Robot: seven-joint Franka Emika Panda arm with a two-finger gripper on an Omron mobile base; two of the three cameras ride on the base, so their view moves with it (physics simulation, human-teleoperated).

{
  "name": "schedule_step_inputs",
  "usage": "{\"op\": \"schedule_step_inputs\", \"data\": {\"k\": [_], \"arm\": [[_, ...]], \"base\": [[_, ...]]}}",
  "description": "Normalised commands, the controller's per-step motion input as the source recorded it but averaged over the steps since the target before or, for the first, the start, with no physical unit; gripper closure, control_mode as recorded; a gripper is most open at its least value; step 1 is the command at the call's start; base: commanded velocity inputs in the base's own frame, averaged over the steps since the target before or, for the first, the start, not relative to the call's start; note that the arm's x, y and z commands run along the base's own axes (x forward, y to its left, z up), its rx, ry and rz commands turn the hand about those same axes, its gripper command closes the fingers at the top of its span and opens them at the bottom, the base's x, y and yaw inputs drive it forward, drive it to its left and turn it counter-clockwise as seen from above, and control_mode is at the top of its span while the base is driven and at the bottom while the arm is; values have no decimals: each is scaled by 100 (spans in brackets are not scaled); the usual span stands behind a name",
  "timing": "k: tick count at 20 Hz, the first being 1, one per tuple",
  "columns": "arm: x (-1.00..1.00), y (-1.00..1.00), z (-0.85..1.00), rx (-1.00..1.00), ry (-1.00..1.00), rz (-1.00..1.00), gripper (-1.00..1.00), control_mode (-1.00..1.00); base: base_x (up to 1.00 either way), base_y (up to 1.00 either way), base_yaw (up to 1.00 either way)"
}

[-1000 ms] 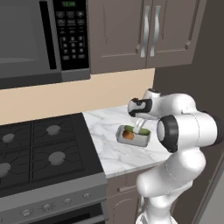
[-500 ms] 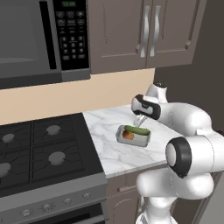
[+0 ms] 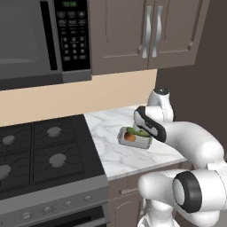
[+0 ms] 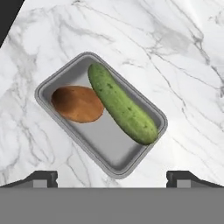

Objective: Take the cucumber and potato out of the freezer and place them in the tupperware container on the counter. Then put the tupperware containing the vegetables back in the freezer.

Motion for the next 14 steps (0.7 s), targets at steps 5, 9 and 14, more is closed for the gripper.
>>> {"op": "schedule_step_inputs", "data": {"k": [5, 9, 14], "arm": [[-22, -10, 0, 14, 0, -42, -100, -100], [-16, -14, 0, 16, -2, -30, -100, -100], [-4, -7, -8, 16, -7, -19, -100, -100]], "base": [[0, 0, 0], [0, 0, 0], [0, 0, 0]]}}
